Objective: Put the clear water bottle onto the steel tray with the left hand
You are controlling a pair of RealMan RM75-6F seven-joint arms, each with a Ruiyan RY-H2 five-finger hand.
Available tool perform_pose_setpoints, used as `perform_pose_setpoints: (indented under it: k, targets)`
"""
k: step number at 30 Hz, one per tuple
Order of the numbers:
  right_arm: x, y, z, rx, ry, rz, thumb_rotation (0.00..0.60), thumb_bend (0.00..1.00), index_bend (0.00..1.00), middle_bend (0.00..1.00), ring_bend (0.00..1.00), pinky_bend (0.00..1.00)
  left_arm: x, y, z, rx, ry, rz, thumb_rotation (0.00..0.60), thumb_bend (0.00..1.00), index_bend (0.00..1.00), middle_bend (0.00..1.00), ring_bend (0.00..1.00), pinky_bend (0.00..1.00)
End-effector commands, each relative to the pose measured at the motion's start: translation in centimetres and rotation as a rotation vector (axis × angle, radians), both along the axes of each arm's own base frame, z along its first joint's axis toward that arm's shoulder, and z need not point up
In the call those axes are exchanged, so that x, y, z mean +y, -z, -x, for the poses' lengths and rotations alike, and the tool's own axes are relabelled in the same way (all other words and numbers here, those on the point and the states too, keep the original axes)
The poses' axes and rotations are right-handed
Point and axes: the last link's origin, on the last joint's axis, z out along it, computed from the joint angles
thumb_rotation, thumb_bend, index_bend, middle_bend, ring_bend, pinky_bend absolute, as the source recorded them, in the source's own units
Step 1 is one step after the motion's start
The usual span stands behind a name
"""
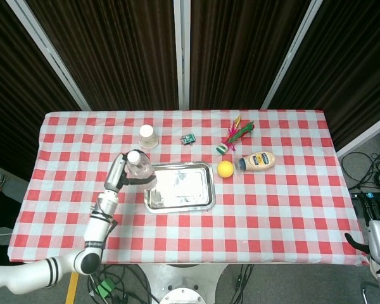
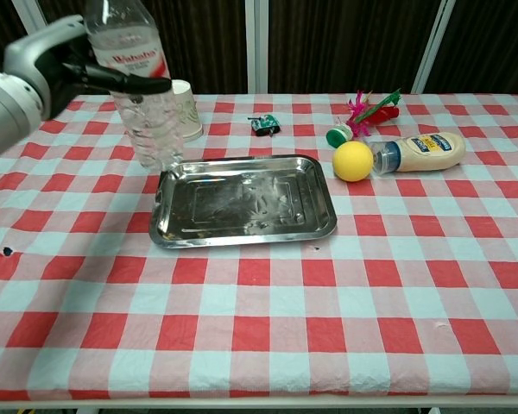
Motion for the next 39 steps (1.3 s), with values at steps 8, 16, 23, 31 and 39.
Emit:
perform_pose_setpoints:
  k: [8,16,23,31,39]
  targets:
    - [0.0,0.0,0.0,-0.007,0.004,-0.004,0.600,0.14,0.01,0.08,0.00,0.00,-0.9,5.5,-3.7,-0.079,0.016,-0.019,0.600,0.13,0.55,0.62,0.48,0.53]
    - [0.2,-0.1,0.1,-0.016,0.008,0.000,0.600,0.14,0.01,0.07,0.00,0.00,-1.2,8.8,-4.1,-0.071,-0.003,-0.025,0.600,0.12,0.55,0.62,0.48,0.53]
    - [0.0,-0.1,0.2,-0.025,0.017,-0.004,0.600,0.14,0.01,0.07,0.00,0.00,-0.7,10.0,-2.6,0.022,0.033,-0.046,0.600,0.12,0.55,0.61,0.48,0.53]
    - [-0.2,-0.1,0.3,-0.027,0.024,-0.004,0.600,0.14,0.01,0.08,0.00,0.00,-0.6,10.4,-1.9,-0.005,0.030,-0.020,0.600,0.07,0.44,0.56,0.44,0.49]
    - [-0.1,-0.1,0.3,-0.026,0.027,-0.004,0.600,0.14,0.01,0.07,0.00,0.00,-0.3,9.9,-2.7,-0.055,0.045,-0.018,0.600,0.00,0.16,0.25,0.21,0.29]
